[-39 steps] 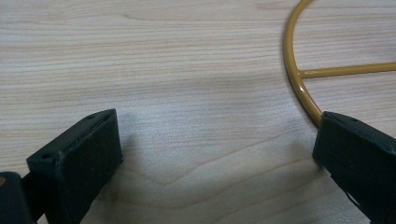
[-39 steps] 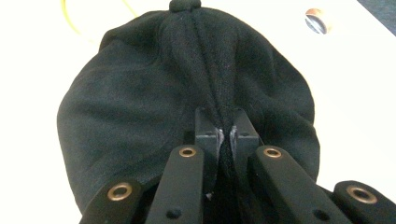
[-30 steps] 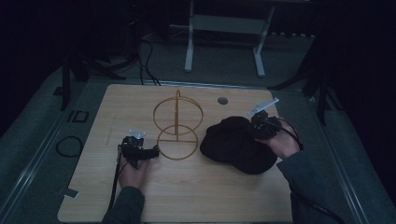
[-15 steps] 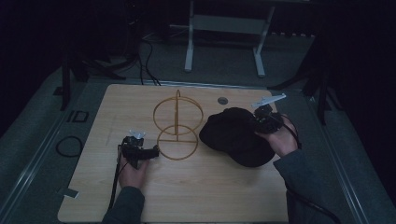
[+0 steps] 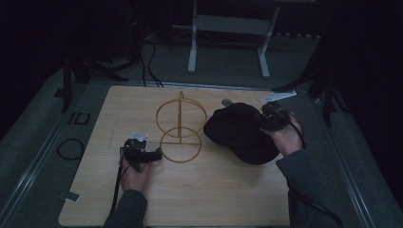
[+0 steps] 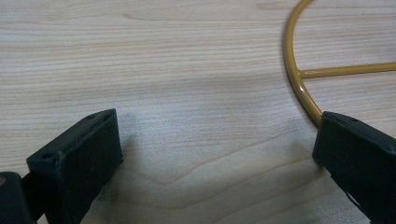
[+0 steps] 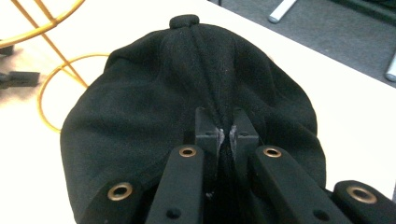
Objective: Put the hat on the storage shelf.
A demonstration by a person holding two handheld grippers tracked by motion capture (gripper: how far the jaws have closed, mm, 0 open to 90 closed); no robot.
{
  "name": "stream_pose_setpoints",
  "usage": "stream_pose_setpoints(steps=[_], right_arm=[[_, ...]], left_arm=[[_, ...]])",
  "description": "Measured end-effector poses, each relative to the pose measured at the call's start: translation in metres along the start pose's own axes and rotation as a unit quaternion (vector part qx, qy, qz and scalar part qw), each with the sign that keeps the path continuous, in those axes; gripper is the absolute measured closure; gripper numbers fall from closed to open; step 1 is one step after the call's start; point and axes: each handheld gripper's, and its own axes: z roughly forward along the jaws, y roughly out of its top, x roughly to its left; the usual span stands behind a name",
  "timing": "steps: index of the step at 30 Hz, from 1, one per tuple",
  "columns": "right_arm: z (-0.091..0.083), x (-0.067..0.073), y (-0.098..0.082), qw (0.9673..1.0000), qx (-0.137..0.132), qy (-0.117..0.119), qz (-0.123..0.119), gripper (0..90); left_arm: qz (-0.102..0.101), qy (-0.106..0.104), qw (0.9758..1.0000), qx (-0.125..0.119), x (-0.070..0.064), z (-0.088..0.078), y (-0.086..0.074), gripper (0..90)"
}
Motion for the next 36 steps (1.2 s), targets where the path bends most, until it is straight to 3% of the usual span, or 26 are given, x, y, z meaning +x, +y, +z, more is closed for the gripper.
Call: stream_pose_setpoints(steps=[16,36], right_arm=[[-0.006,-0.005,0.008,0.9993,-0.03,-0.004,0.023,85.6],[-0.019,-0.012,0.026,0.9959,-0.075,-0.009,0.051,85.7]], left_arm=[[0.0,0.0,1.0,0.0,0.0,0.0,0.0,0.7],[0.001,0.0,1.0,0.001,0.0,0.0,0.0,0.7]])
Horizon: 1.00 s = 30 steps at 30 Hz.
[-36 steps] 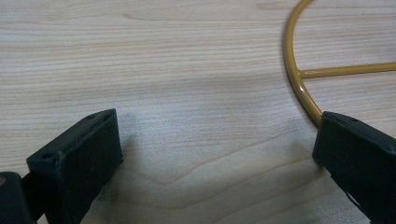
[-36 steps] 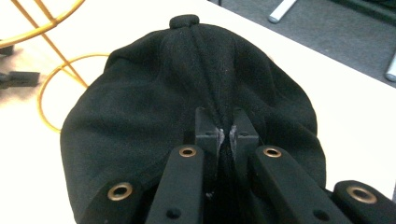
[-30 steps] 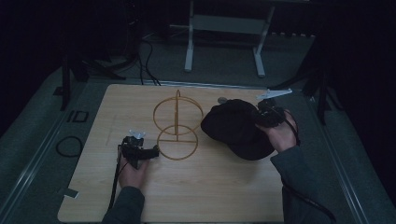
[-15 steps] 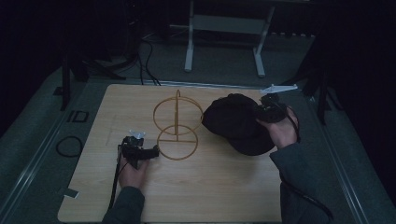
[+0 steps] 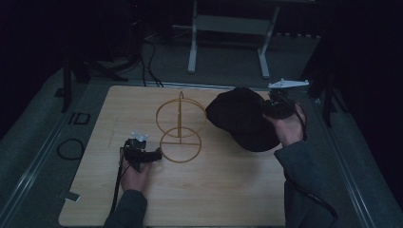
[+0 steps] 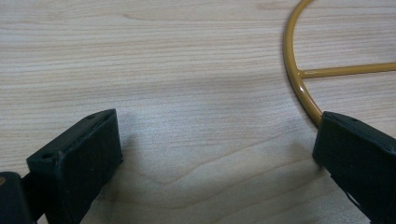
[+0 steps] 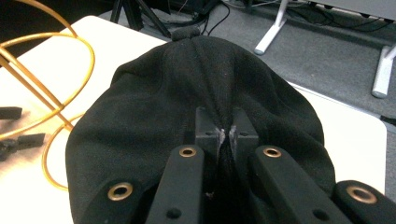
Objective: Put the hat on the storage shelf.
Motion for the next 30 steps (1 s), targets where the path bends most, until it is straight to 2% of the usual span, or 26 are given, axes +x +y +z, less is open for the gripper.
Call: stream_pose_setpoints(steps=[12,30], right_arm=[[-0.007,-0.002,0.008,0.9996,-0.025,-0.001,0.013,85.7],[-0.015,-0.001,0.022,0.9985,-0.051,0.002,0.019,85.8]], left_arm=[[0.0,0.0,1.0,0.0,0.0,0.0,0.0,0.7],[0.0,0.0,1.0,0.0,0.0,0.0,0.0,0.7]])
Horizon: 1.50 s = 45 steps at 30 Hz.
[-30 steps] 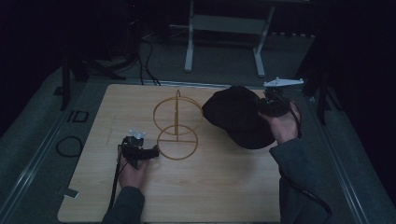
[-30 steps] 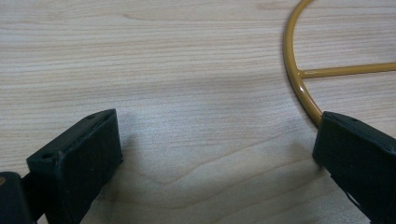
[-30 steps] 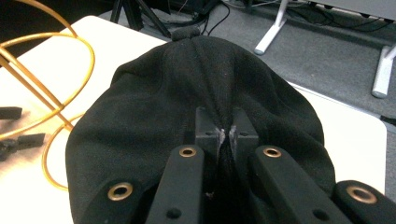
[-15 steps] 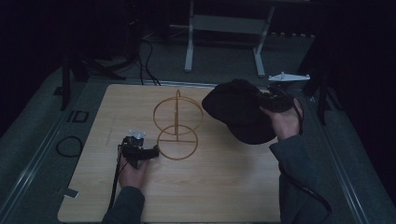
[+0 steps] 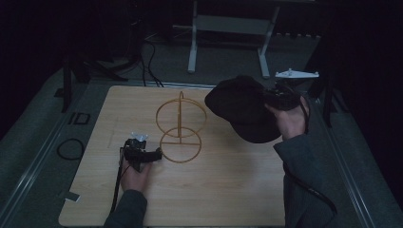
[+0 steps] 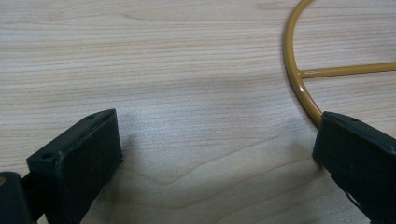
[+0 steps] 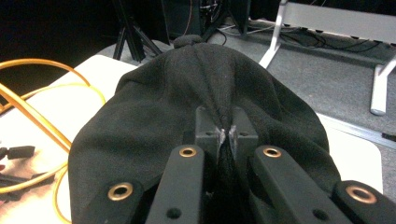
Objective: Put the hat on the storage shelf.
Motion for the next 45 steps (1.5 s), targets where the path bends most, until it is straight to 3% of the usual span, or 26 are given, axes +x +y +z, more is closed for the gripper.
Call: stream_pose_setpoints(steps=[23,45], right_arm=[[-0.01,0.01,0.014,0.9994,-0.032,0.014,-0.001,85.9],[-0.007,0.026,0.03,0.9984,-0.047,0.031,-0.008,85.9]], left_arm=[[0.0,0.0,1.0,0.0,0.0,0.0,0.0,0.7],[0.0,0.0,1.0,0.0,0.0,0.0,0.0,0.7]])
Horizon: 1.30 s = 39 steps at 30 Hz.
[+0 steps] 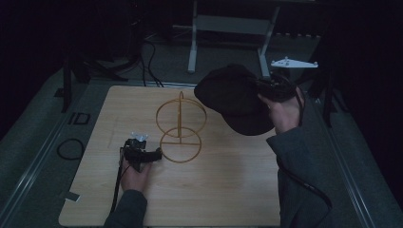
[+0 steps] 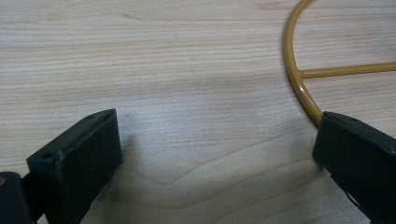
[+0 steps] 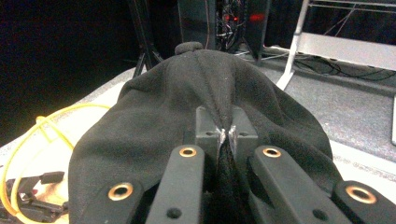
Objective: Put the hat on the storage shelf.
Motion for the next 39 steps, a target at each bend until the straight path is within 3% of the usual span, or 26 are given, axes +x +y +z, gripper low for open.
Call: stream_pose_setpoints(steps=[39], right_arm=[[0.007,0.027,0.019,0.9992,-0.026,0.029,-0.01,86.0]], left_arm=[[-0.001,0.001,1.0,-0.001,0.0,0.0,0.0,0.7]])
